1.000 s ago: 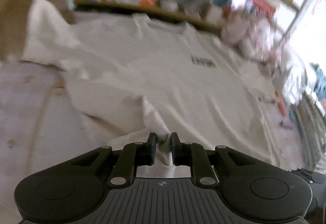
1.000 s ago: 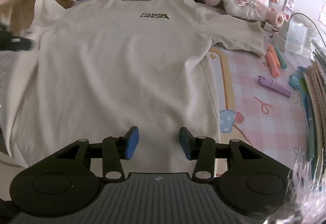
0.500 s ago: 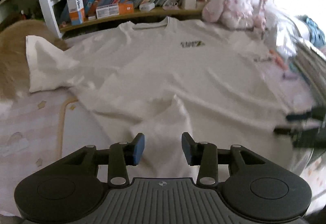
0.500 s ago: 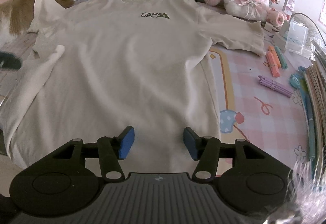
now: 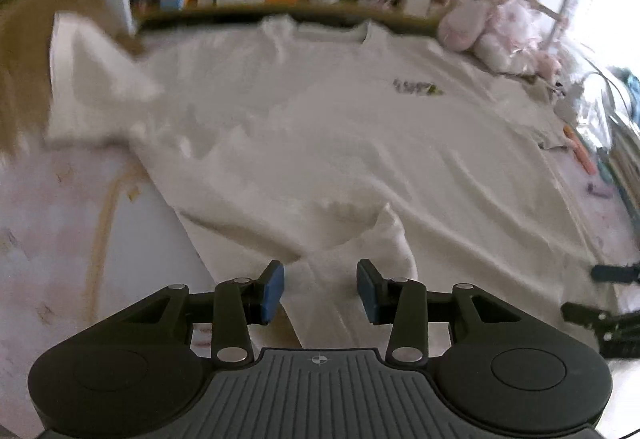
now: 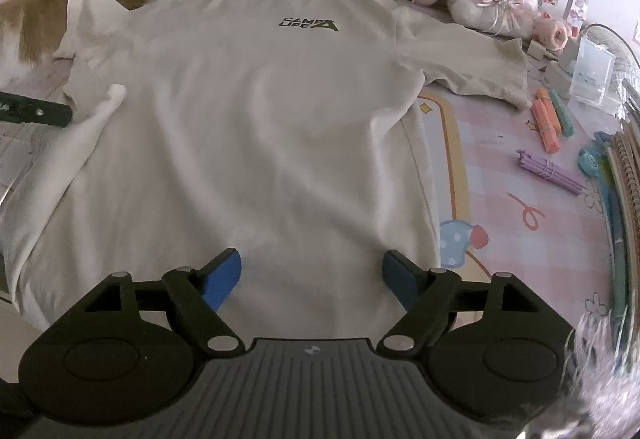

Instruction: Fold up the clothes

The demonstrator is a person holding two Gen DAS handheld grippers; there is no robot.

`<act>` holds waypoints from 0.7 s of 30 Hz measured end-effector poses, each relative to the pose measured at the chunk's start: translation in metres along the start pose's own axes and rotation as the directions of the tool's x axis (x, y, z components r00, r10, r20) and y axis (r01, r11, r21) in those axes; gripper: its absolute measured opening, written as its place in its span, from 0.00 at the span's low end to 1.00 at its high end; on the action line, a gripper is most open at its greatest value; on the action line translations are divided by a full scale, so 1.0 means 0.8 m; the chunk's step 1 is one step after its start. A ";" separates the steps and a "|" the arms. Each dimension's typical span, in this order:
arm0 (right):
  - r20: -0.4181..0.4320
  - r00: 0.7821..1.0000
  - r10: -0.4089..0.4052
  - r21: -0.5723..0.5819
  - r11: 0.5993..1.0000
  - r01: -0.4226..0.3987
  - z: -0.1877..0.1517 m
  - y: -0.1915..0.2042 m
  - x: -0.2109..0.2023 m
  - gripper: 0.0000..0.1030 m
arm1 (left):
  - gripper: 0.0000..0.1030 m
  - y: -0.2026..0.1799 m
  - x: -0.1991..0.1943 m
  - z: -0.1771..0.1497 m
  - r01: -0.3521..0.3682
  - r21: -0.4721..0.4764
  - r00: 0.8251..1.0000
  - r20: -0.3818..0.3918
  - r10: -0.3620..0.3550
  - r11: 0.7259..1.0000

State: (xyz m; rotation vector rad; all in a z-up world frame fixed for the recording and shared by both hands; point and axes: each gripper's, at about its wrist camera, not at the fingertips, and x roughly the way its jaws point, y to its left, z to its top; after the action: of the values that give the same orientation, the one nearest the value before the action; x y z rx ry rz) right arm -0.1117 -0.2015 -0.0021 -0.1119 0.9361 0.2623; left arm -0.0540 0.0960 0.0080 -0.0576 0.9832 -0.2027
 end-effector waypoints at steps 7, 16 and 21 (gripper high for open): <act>-0.005 1.000 0.017 -0.017 1.000 -0.018 0.003 -0.001 0.003 0.83 | 0.11 0.003 -0.032 -0.024 0.026 -0.051 0.997 0.074 -0.022 0.998; -0.018 0.999 0.046 -0.061 0.997 -0.047 0.009 -0.004 0.007 0.86 | 0.13 0.072 -0.207 -0.123 -0.143 -0.358 0.955 0.196 0.224 0.923; -0.029 0.998 0.062 -0.084 0.994 -0.064 0.013 -0.005 0.011 0.89 | 0.23 0.115 -0.207 -0.192 -0.360 -0.523 0.921 -0.065 0.385 0.773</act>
State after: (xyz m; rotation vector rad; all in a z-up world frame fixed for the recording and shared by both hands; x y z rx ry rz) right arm -0.0974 -0.2018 -0.0030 -0.1642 0.9562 0.3598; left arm -0.2577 0.2256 0.0458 -0.3674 0.9601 0.4455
